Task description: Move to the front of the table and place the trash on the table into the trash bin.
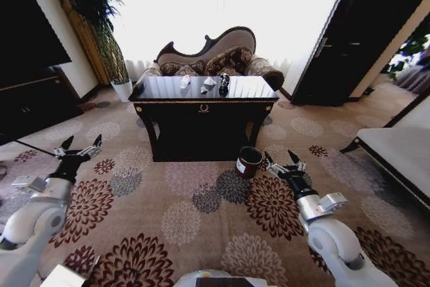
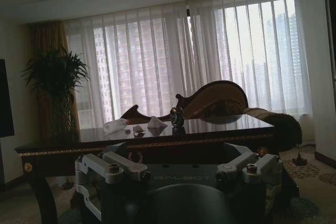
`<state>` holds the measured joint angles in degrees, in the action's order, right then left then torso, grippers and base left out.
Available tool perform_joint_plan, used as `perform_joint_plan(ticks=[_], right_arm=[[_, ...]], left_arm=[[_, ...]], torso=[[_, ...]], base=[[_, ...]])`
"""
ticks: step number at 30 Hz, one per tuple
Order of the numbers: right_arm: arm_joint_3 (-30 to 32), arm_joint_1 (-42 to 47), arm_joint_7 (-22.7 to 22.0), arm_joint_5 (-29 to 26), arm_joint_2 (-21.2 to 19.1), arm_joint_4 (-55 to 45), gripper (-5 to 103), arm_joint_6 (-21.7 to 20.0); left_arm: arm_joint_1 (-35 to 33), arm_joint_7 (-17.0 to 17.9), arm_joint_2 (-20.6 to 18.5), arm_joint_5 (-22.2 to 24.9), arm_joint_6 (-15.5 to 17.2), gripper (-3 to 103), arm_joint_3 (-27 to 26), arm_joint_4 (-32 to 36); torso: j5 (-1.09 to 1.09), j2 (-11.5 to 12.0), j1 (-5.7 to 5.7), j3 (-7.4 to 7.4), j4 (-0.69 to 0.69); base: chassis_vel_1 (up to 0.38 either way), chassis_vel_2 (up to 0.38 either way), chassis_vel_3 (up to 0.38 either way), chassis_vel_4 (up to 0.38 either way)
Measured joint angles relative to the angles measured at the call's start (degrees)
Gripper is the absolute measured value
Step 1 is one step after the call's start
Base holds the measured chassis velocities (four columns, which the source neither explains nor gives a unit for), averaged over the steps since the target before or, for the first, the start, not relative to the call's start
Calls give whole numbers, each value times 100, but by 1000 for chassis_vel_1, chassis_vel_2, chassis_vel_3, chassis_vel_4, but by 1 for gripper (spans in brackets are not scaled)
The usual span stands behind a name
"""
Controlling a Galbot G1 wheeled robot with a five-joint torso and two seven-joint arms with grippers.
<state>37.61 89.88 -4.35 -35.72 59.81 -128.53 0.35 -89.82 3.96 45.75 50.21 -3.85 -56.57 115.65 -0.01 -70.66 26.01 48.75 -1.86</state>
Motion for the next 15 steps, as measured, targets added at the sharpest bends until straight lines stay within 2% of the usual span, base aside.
perform_joint_plan(ticks=[15], right_arm=[[16, 22, 5, -12, 26, -44, 100, 1]], left_arm=[[-109, -3, 5, 42, 92, 100, -81, 71]], torso=[[0, 0, 0, 0, 0]], base=[[0, 0, 0, 0]])
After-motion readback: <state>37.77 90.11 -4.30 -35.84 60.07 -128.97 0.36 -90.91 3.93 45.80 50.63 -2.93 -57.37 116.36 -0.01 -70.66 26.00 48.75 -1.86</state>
